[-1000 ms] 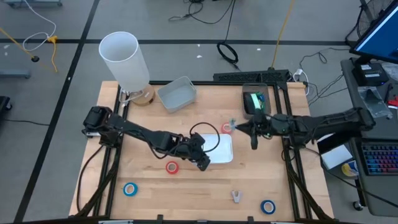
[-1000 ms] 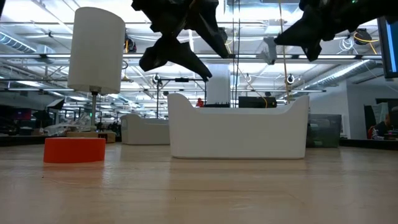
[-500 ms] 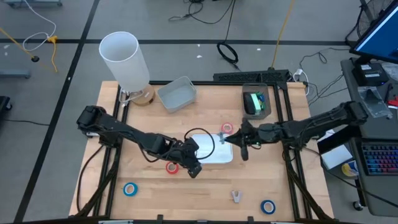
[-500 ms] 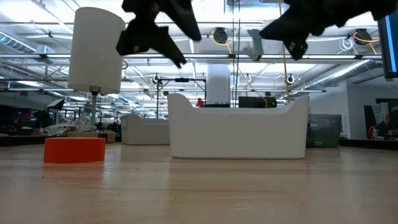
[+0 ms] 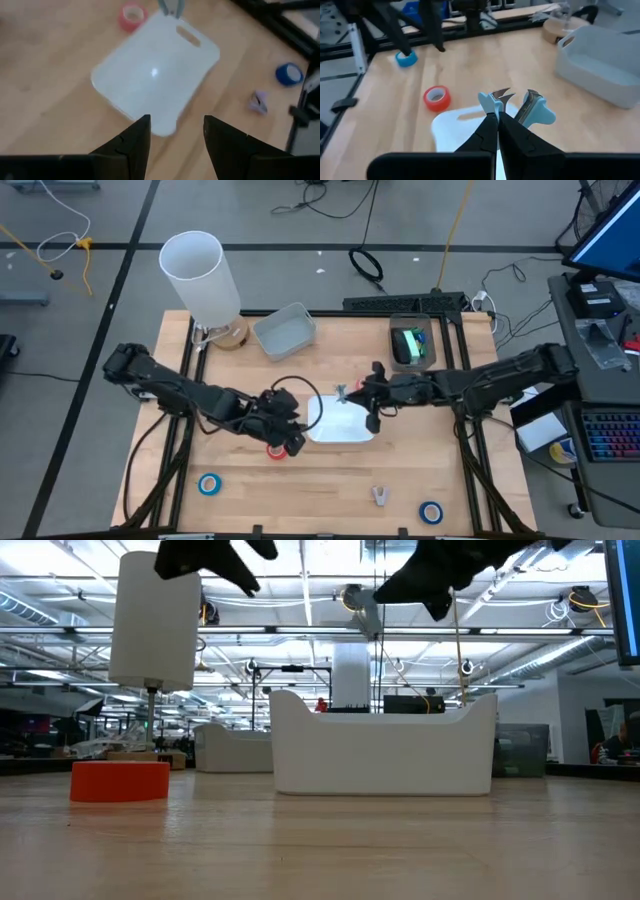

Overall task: Pick and place Stapler, Stapler remover, tape
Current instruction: Put the blue staple remover into the white bin

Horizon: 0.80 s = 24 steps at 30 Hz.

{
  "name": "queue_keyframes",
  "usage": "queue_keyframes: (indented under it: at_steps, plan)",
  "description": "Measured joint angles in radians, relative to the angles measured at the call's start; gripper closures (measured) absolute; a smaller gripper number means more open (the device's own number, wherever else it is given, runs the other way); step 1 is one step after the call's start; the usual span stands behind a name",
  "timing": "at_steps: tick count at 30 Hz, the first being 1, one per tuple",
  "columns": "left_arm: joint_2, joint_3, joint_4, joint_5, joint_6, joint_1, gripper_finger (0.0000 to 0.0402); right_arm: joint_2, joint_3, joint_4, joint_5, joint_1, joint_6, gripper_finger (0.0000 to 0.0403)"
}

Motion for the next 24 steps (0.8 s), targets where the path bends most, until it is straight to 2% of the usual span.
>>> queue_keyframes:
  at_steps: [3, 9, 18, 24]
  plan:
    - [-0.038, -0.001, -0.038, -0.049, 0.000, -0.018, 0.0220, 0.024, 0.030, 0.006, 0.000, -0.040, -0.021, 0.0403]
    - [-0.080, 0.000, -0.117, -0.084, -0.026, -0.040, 0.0220, 0.075, 0.100, 0.002, -0.027, -0.115, -0.079, 0.0403]
    - [-0.093, 0.000, -0.233, -0.146, -0.201, -0.115, 0.0220, 0.163, 0.181, 0.015, -0.046, -0.161, -0.171, 0.0403]
    - [-0.093, 0.000, -0.352, -0.207, -0.376, -0.173, 0.0220, 0.207, 0.226, 0.023, -0.059, -0.183, -0.209, 0.0403]
